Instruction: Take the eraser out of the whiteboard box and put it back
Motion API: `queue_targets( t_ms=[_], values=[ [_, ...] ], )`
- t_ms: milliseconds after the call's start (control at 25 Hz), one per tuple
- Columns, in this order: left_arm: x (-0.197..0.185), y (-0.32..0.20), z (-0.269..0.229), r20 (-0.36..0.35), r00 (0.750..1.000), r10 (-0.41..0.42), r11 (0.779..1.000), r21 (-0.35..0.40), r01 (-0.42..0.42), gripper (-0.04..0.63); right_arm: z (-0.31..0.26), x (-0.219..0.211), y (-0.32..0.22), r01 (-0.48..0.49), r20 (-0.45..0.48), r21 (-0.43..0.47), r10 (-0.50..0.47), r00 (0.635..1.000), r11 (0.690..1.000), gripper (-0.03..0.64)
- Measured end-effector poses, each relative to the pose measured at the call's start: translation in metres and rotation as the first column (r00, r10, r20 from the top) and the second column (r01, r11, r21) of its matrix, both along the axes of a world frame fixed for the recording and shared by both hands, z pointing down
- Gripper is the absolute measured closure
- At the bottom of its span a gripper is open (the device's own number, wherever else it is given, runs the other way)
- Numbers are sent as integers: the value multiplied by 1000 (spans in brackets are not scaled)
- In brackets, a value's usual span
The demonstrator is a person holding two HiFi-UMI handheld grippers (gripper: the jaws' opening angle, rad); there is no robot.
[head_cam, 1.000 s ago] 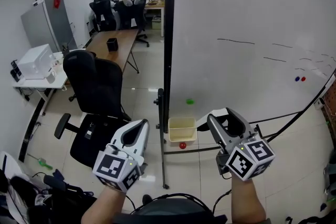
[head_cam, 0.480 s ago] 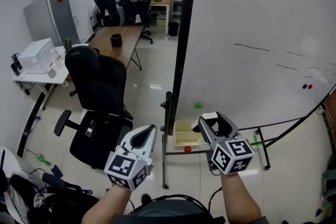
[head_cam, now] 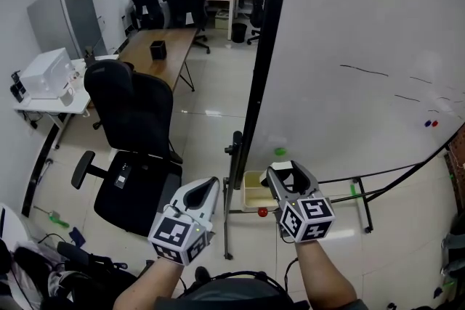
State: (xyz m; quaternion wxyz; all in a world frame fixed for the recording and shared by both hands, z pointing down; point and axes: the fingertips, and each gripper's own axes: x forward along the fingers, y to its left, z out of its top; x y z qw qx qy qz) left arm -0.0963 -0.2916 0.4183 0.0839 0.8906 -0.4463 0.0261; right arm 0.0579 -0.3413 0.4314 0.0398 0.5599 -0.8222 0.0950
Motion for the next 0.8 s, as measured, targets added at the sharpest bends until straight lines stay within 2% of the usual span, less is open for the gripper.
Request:
queue_targets(
  t_ms=[360,800],
  values=[
    [7,-13,10,20,998,54,999,-3,-54,563,34,-11,-16,10,-41,-70,-13,999,998,339],
    [2,-23,15,33,999,17,1000,-13,-17,563,64,-18,-21,22,-70,-213,-37,997,977,341]
  ],
)
